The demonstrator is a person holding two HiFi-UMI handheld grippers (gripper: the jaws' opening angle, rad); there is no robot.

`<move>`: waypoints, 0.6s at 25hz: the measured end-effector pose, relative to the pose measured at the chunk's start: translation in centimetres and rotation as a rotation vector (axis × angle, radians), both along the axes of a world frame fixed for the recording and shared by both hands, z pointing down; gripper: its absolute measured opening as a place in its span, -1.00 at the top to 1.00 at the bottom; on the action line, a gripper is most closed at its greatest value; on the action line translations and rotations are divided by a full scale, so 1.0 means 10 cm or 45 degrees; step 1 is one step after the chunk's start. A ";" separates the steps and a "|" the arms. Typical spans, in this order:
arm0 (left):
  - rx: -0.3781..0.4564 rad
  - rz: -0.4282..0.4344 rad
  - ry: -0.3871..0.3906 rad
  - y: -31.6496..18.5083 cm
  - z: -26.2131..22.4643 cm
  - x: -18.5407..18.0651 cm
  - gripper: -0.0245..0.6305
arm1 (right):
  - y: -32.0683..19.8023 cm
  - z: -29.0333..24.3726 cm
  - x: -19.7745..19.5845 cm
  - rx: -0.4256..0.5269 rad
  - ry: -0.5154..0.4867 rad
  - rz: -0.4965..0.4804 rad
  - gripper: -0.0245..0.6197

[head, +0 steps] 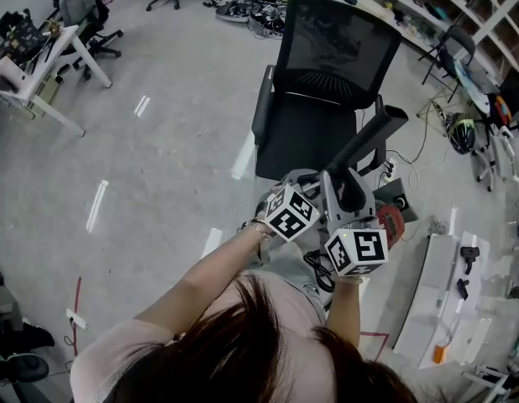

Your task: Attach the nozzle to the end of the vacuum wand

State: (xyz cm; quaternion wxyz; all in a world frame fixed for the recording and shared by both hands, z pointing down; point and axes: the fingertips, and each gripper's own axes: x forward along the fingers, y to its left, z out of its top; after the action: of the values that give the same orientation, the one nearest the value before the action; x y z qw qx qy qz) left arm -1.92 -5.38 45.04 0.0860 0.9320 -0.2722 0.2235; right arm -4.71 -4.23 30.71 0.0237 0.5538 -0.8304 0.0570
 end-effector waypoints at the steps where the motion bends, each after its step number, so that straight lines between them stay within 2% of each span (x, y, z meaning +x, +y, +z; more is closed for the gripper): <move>1: 0.001 0.003 0.000 0.01 0.00 0.01 0.45 | 0.01 0.00 0.01 0.006 -0.009 0.007 0.41; 10: 0.011 0.051 0.005 0.07 0.00 0.05 0.45 | 0.09 0.01 0.06 0.057 -0.110 -0.048 0.41; 13: 0.020 0.050 0.006 0.09 -0.01 0.04 0.45 | 0.12 0.00 0.10 0.042 -0.196 -0.037 0.41; 15: 0.028 0.052 0.009 0.11 -0.02 0.03 0.45 | 0.14 -0.01 0.10 0.028 -0.197 -0.040 0.40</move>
State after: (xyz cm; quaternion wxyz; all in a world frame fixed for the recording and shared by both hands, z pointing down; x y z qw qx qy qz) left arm -1.58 -4.29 44.85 0.0722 0.9390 -0.2553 0.2190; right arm -3.72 -2.86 30.64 -0.0458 0.5350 -0.8388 0.0902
